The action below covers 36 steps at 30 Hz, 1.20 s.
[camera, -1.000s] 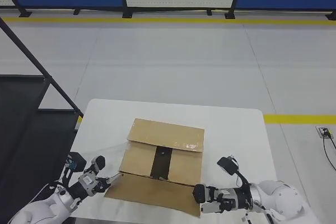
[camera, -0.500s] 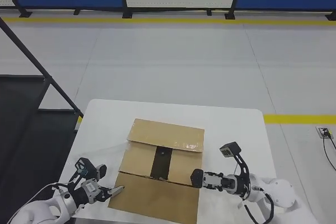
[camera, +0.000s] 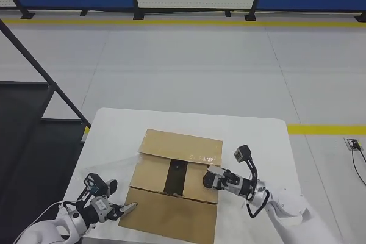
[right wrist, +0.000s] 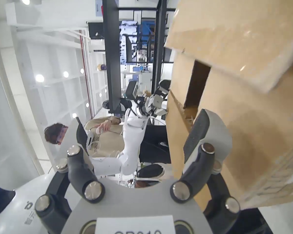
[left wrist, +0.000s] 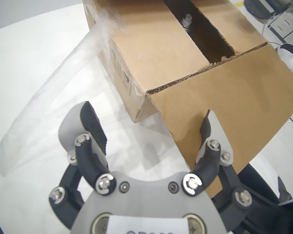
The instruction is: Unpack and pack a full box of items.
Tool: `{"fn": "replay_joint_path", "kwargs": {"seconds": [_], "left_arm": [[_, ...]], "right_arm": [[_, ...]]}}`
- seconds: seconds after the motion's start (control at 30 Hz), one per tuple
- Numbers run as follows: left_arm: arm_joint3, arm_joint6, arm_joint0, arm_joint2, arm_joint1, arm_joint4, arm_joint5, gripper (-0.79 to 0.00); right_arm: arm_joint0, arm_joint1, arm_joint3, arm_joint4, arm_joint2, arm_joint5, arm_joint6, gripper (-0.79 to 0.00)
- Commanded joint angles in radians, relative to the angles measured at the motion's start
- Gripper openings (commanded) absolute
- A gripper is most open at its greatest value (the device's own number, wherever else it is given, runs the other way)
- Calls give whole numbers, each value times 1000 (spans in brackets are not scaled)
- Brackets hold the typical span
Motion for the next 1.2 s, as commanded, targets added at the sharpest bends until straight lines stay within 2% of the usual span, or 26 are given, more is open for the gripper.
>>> {"fn": "replay_joint_path", "kwargs": {"seconds": [0.0, 0.37, 0.47, 0.6, 0.8, 0.9, 1.17], "left_arm": [[2, 8, 3, 1, 1, 2, 1, 0], [10, 29, 12, 11, 9, 3, 4, 0], [11, 32, 11, 15, 11, 1, 5, 0], [12, 39, 12, 19, 13, -2, 8, 0], [17, 48, 15, 22, 17, -14, 14, 0], [18, 52, 19, 19, 19, -18, 17, 0], [27, 43, 13, 24, 25, -13, 20, 0]], "right_arm": [[19, -6, 15, 1, -19, 7, -30, 0], [86, -31, 34, 44, -24, -63, -165, 0], [120, -40, 27, -15, -26, -65, -285, 0], [190, -56, 55, -103, -64, -12, -391, 0], [351, -96, 238, -175, -143, 58, -521, 0], [420, -121, 348, -203, -192, 56, -576, 0], [518, -177, 564, -214, -277, 61, -599, 0]]}}
